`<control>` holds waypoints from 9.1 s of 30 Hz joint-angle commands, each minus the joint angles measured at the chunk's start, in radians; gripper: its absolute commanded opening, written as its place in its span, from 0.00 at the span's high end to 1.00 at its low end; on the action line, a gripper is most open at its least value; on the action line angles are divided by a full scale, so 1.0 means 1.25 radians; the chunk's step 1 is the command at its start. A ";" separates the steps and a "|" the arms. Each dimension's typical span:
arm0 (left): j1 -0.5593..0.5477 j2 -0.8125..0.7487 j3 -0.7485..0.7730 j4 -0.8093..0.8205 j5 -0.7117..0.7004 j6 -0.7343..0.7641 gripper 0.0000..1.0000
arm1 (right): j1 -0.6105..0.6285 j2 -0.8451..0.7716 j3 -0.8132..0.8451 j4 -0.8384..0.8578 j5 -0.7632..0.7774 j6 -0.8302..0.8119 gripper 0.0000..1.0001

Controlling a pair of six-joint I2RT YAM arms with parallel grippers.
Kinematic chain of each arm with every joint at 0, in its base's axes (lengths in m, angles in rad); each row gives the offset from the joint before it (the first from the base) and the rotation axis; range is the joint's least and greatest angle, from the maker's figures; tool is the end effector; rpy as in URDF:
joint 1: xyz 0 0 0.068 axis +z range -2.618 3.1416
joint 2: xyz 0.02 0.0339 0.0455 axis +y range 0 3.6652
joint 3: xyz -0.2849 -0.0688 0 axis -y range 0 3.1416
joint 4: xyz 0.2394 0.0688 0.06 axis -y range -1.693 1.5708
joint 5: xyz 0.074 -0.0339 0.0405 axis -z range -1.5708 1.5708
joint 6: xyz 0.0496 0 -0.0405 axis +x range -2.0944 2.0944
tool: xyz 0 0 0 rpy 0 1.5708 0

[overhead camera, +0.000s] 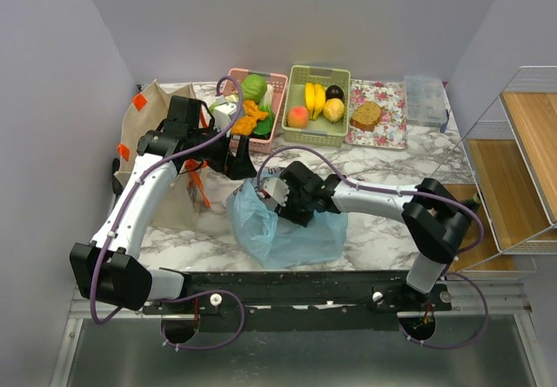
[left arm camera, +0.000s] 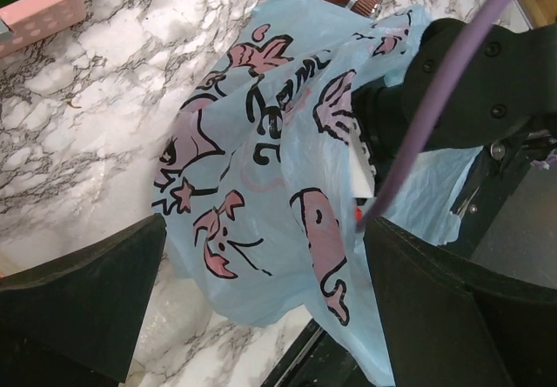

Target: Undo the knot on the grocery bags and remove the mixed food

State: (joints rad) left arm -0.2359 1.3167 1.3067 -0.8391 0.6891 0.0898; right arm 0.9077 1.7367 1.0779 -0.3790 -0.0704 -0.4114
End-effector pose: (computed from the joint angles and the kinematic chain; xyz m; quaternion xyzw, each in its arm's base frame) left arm 0.2479 -0.0920 0.3626 0.2605 0.8496 -0.3394 0.3084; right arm 0.2163 0.2826 0.1890 -0.5981 0.7562 0.0976 0.2468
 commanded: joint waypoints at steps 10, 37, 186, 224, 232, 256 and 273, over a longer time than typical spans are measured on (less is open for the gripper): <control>-0.003 -0.004 0.006 -0.029 -0.010 0.043 0.02 | -0.038 0.083 -0.024 0.029 -0.024 0.030 0.99; 0.014 0.075 0.045 -0.004 -0.071 -0.041 0.14 | -0.038 -0.298 0.185 -0.223 -0.322 0.034 0.99; -0.494 -0.410 -0.129 -0.312 -0.218 0.874 0.41 | -0.156 0.064 0.708 -0.161 -0.361 0.171 0.00; 0.176 -0.233 0.115 -0.158 -0.140 0.121 1.00 | -0.048 -0.033 0.390 0.066 -0.220 0.125 0.41; 0.145 -0.401 -0.021 -0.025 -0.017 0.265 1.00 | -0.047 -0.157 0.268 0.172 -0.293 0.077 0.27; 0.130 -0.402 -0.030 0.007 0.075 0.304 1.00 | 0.100 -0.112 0.047 0.282 -0.420 -0.358 0.57; 0.103 -0.356 -0.002 -0.060 0.070 0.394 1.00 | 0.125 0.086 0.072 0.461 -0.388 -0.417 0.26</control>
State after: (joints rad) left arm -0.0944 0.8879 1.2503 -1.0084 0.6979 0.5396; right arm 1.0412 1.7996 1.1233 0.0856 -0.5850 -0.9176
